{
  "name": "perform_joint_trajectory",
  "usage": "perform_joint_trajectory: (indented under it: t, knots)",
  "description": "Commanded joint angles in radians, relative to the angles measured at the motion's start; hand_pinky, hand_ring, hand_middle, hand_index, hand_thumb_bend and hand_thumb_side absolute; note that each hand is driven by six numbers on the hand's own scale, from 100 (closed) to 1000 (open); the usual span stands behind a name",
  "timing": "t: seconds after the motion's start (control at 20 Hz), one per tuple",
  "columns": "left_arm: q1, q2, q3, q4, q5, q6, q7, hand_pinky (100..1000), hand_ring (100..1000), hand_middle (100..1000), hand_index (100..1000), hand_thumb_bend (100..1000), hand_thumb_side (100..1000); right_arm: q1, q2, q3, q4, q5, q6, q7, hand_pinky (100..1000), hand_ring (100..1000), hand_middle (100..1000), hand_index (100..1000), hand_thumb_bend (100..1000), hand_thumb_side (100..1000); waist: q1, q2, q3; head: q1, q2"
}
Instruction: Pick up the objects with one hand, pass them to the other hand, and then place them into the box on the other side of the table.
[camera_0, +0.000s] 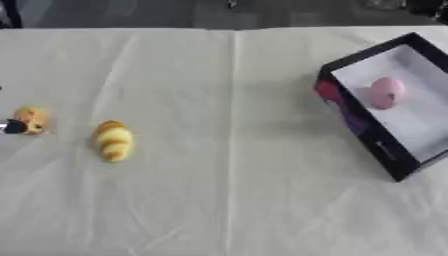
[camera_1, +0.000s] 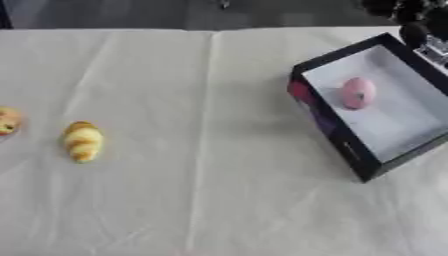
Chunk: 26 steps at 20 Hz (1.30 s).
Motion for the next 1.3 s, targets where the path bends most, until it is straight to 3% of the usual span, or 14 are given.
perform_joint_trajectory:
  t: [0.05, 0.65, 0.95, 1.3]
  knots:
    - [-0.035, 0.023, 0.027, 0.062, -0.040, -0.012, -0.004, 874, 832, 747, 817, 832, 373, -0.008, -0.033, -0.011, -0.020, 0.013, -0.002, 0.001, 1000, 971, 1000, 1000, 100, 364, 0.005, -0.022, -0.003, 0.005, -0.003]
    - [-0.132, -0.058, 0.050, 0.341, -0.159, -0.065, -0.075, 876, 837, 748, 784, 795, 307, -0.004, -0.016, 0.005, -0.016, 0.058, -0.010, 0.005, 1000, 967, 1000, 1000, 100, 334, 0.005, -0.024, -0.010, 0.029, -0.003]
    - [-0.178, -0.104, 0.059, 0.433, -0.234, -0.078, -0.063, 875, 837, 750, 769, 688, 259, -0.003, -0.010, 0.010, -0.011, 0.075, -0.015, 0.004, 1000, 966, 1000, 1000, 100, 325, 0.004, -0.025, -0.012, 0.038, -0.003]
    - [-0.204, -0.132, 0.079, 0.491, -0.261, -0.096, -0.047, 877, 838, 751, 777, 730, 278, -0.002, -0.008, 0.011, -0.006, 0.086, -0.020, 0.000, 1000, 965, 1000, 1000, 100, 323, 0.004, -0.024, -0.016, 0.037, -0.003]
